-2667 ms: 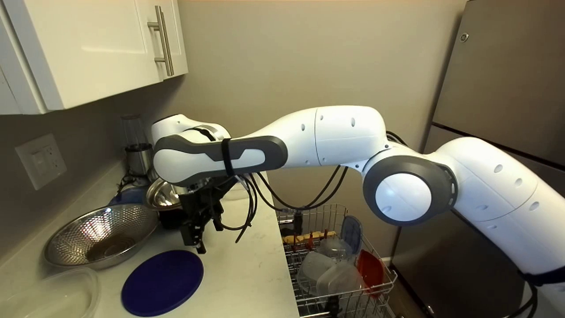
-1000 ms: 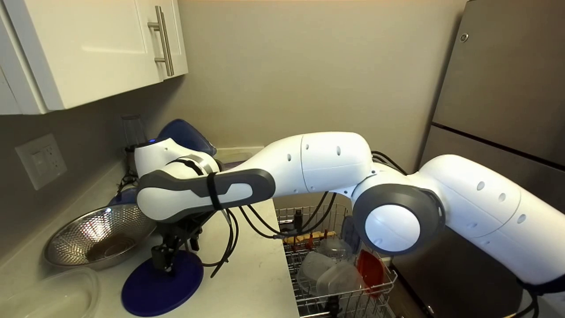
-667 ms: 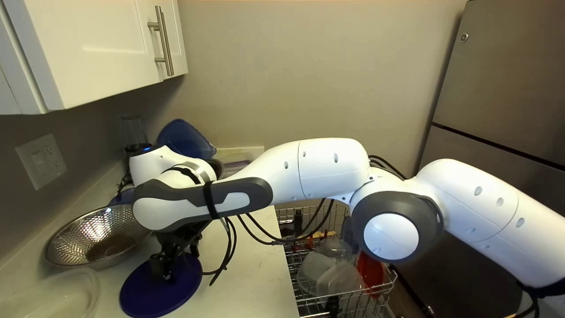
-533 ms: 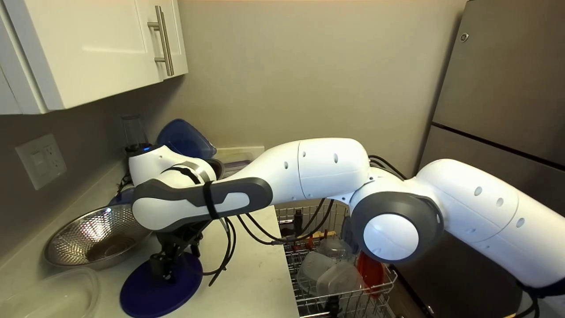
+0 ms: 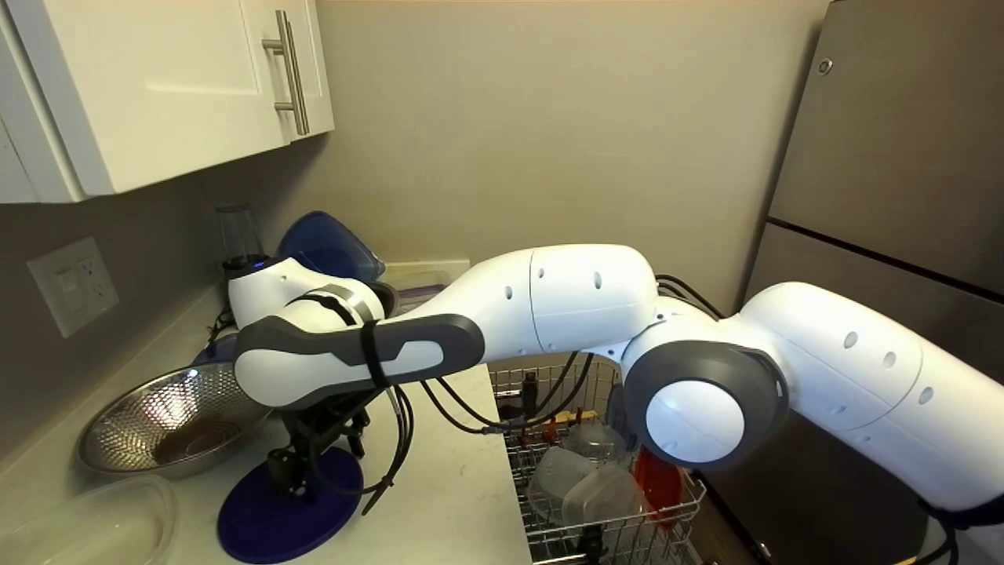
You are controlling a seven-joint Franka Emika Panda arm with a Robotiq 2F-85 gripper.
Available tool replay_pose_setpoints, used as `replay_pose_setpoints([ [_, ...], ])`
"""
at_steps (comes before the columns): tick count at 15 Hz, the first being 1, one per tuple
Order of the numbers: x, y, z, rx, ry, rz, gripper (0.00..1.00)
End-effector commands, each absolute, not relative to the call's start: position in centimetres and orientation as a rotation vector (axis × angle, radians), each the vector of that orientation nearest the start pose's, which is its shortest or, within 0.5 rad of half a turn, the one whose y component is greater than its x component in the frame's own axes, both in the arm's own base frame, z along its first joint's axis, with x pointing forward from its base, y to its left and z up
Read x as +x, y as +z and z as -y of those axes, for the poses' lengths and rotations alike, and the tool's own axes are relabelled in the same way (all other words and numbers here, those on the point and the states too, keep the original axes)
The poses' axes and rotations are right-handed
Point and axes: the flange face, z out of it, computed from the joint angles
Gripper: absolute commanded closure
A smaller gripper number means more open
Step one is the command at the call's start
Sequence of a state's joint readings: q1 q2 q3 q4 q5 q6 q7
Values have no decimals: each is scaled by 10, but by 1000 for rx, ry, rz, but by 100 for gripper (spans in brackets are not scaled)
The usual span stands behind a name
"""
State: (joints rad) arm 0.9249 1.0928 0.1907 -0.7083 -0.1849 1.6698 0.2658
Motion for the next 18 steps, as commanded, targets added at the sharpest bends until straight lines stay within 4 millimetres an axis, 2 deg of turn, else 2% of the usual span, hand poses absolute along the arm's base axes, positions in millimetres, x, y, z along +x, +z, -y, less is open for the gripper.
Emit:
replay_pose_setpoints([
  [1, 423, 286, -652, -3070, 164, 1103, 0],
  [6, 422, 283, -641, -3143, 206, 900, 0],
  [11, 404, 268, -629, -3201, 261, 752, 0],
  [18, 386, 270, -604, -3232, 233, 661, 0],
])
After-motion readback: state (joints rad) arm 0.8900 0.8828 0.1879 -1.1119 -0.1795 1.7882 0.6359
